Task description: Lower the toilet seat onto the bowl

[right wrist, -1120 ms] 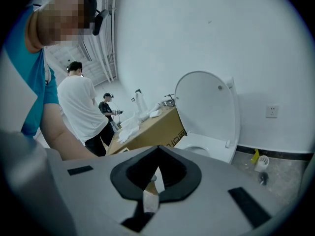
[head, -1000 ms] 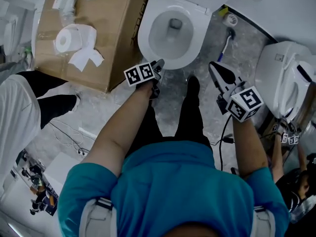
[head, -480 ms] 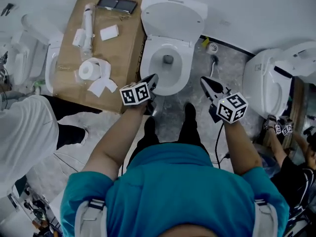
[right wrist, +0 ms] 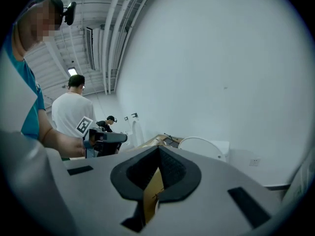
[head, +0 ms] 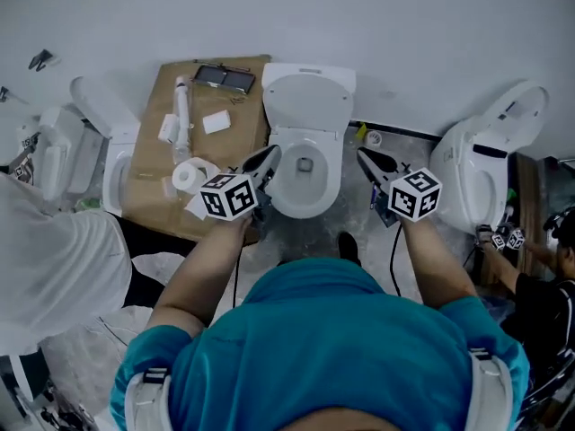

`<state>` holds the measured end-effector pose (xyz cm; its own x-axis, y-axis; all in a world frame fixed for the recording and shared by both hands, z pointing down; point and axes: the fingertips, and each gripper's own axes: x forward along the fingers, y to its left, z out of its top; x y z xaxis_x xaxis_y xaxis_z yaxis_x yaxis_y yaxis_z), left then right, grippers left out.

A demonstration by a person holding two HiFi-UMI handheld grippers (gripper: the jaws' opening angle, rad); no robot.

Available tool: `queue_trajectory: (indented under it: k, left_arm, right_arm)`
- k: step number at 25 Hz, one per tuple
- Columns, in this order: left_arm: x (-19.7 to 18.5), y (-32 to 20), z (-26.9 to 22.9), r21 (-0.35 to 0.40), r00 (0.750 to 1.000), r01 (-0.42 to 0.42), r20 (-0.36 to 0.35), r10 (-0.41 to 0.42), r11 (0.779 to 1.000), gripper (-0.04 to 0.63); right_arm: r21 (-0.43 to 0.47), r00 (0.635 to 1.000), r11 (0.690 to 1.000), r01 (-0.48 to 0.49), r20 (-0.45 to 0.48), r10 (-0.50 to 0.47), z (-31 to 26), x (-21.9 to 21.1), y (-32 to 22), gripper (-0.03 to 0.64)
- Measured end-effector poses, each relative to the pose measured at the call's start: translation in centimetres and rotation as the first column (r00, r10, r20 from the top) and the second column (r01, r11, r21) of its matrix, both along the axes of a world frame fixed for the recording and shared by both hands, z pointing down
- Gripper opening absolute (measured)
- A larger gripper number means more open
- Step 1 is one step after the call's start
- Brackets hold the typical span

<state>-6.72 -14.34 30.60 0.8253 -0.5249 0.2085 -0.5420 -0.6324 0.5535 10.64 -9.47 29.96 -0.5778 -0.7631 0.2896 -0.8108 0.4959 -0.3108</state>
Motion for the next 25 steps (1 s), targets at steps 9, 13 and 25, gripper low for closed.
queue_trajectory:
  k: [9,13,25]
  left_arm:
    - [-4.2,3.0,-12.1,0.193,0.995,-0.099,0.001,0.101,0.976,0.003]
    - [-5.8,4.8,-15.4,0.240,0.989,-0.151,0.034,0.147,0.959,0.003]
    - [-1.2,6.3,-22.9,0.365,0.991,-0.129,0.022,0.130,0.922,0.003]
  right_arm:
    - [0.100,0.998,0.993,-0.057,-0.035,0.061,-9.0,-2.8,1.1,-0.002]
    - [0.136,0.994,0.987,-0.087,-0.050,0.094,-12.1,-3.8,2.5,-0.002]
    - [0.234,0.992,0.968,-0.094,-0.060,0.111,-19.9,2.0,3.1,-0.002]
